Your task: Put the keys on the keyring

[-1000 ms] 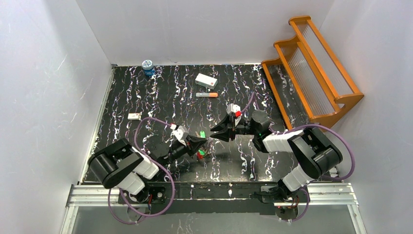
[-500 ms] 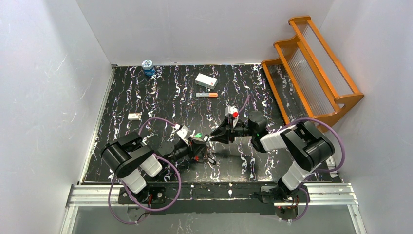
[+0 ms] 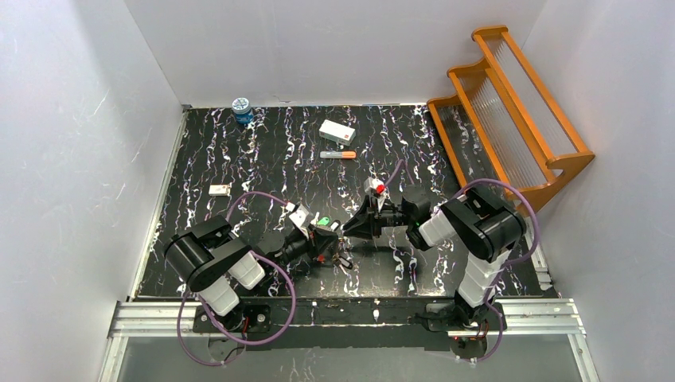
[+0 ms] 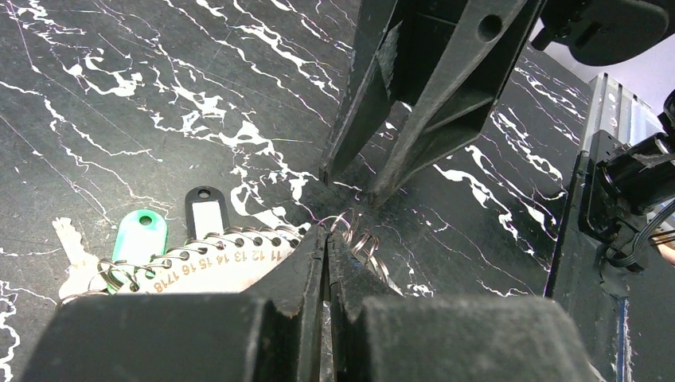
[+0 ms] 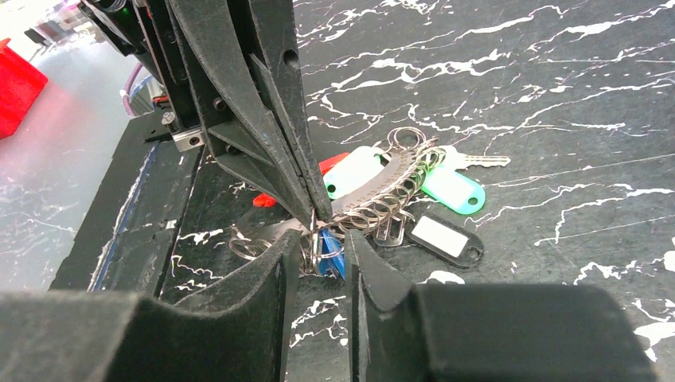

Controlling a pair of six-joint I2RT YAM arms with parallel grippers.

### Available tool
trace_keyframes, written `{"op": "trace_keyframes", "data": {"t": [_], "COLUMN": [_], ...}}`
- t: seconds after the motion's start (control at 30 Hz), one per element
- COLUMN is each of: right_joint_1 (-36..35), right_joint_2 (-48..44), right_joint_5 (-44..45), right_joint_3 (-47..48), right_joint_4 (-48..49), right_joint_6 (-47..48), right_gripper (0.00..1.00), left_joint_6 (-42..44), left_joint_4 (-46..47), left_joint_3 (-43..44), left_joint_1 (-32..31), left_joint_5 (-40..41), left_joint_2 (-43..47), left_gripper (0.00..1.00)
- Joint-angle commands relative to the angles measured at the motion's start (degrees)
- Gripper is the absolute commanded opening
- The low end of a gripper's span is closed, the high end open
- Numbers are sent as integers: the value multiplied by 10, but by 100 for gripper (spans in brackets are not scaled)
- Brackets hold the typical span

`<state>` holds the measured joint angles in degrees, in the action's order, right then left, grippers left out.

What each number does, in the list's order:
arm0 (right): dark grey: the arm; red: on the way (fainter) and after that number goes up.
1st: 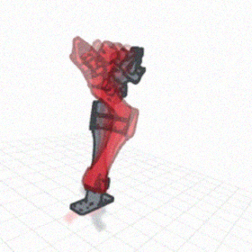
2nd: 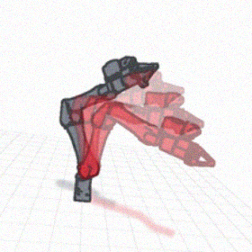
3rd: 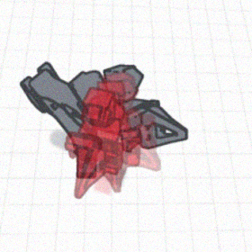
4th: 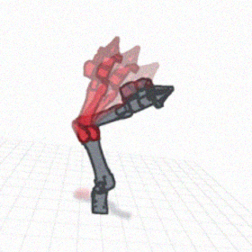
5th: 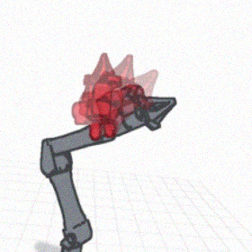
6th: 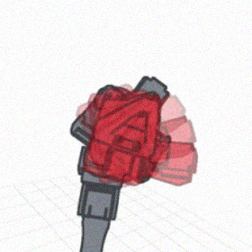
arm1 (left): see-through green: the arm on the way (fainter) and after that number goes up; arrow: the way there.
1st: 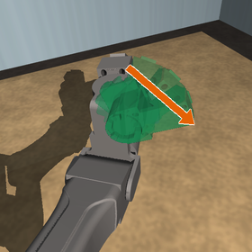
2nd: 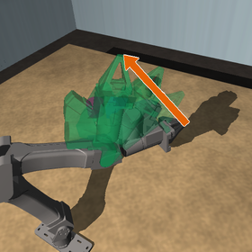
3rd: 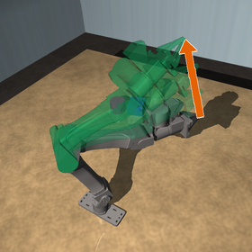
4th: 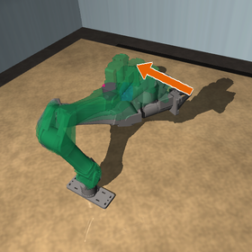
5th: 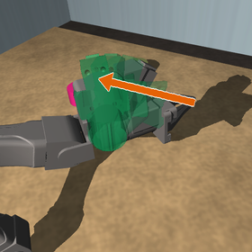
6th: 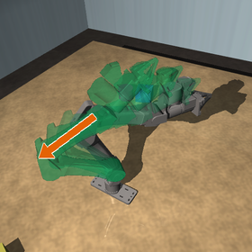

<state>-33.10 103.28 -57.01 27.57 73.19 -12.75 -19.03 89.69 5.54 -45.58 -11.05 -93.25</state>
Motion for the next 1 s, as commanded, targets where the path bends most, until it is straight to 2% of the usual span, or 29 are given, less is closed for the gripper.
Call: {"op": "trace_keyframes", "data": {"t": [0.0,0.2,0.53,0.63,0.77,0.87,0.97], "right_joint_1": [-6,-15,-27,-28,-28,-28,-28], "right_joint_2": [25,58,85,86,82,75,55], "right_joint_5": [-17,-16,-15,-19,-24,-28,-29], "right_joint_3": [20,29,40,43,41,37,40], "right_joint_4": [73,115,124,125,116,94,28], "right_joint_6": [-22,-50,-61,-61,-58,-45,-7], "right_gripper": [34,32,18,16,15,1,1], "left_joint_6": [8,11,10,10,13,15,22], "left_joint_4": [128,128,127,128,128,128,128], "left_joint_3": [10,6,3,2,3,2,0], "left_joint_1": [0,0,0,0,0,0,0], "left_joint_5": [-8,-7,-9,-9,-9,-9,-7], "left_joint_2": [16,25,34,36,38,39,41], "left_gripper": [0,0,0,0,0,0,0]}}
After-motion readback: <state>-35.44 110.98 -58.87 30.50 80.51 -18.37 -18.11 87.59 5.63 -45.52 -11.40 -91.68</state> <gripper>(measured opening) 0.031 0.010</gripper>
